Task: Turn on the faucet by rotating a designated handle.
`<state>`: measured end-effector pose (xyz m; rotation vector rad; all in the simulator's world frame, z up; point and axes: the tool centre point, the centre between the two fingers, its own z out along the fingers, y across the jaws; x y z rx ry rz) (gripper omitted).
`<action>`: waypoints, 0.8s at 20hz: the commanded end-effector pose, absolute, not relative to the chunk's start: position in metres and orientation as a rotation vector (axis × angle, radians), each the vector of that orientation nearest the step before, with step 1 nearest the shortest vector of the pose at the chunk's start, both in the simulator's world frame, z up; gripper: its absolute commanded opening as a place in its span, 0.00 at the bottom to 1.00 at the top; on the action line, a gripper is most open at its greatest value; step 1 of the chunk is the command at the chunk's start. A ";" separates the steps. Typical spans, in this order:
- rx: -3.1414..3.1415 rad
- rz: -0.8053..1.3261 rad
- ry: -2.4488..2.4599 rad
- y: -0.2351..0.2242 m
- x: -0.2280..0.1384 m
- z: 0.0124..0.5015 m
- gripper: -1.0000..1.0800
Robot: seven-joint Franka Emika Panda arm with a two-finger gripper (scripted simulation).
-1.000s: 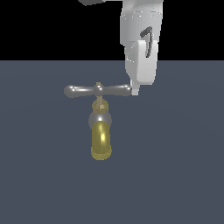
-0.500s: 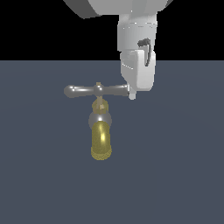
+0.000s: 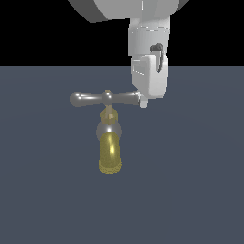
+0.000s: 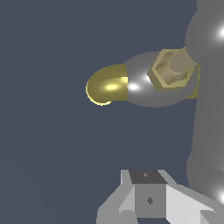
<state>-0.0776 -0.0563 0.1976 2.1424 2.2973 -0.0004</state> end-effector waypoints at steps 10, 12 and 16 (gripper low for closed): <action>2.142 0.000 2.298 -0.058 -0.045 0.197 0.00; 2.142 0.000 2.298 -0.059 -0.040 0.197 0.00; 2.142 0.000 2.298 -0.059 -0.028 0.198 0.00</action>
